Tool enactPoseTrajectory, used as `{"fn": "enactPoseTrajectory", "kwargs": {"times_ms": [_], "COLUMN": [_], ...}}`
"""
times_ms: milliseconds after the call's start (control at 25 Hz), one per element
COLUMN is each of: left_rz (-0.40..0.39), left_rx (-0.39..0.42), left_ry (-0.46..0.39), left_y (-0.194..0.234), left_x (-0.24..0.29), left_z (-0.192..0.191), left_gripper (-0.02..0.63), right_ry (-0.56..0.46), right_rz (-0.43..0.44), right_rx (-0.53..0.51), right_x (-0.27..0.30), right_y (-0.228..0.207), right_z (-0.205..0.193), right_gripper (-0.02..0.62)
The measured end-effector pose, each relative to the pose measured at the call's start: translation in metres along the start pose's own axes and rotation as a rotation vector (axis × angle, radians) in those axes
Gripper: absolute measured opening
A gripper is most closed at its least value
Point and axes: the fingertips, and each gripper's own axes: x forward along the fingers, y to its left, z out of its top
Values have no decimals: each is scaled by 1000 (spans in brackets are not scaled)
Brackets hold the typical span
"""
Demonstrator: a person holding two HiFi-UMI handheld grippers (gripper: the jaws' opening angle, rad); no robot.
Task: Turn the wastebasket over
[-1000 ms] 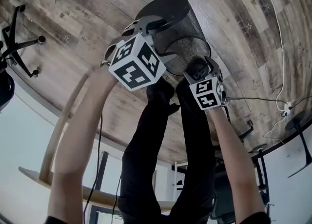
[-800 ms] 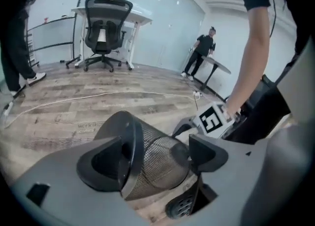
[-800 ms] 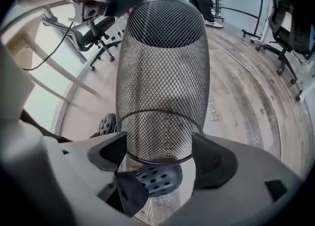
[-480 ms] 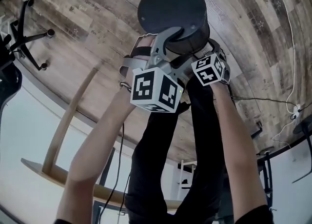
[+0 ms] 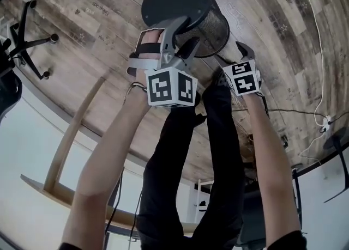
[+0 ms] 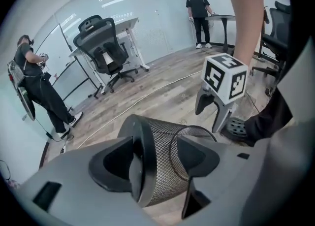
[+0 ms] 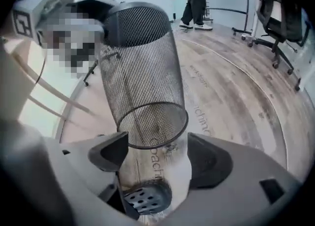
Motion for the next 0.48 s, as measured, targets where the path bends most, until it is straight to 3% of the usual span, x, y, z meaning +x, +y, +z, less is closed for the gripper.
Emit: {"fn": "enactPoseTrajectory", "kwargs": {"times_ms": [240, 480], "left_rz": [-26, -20], "left_rx": [37, 56], "left_ry": [1, 17], "left_y": [-24, -50], "left_x": [-6, -13], "left_z": [3, 0], "left_gripper": [270, 264], "right_ry": [-285, -472], "right_rz": [46, 226], "right_rx": [333, 554], "right_x": [-69, -97], "right_y": [-29, -17], "right_z": [67, 137], "right_gripper": [391, 391]}}
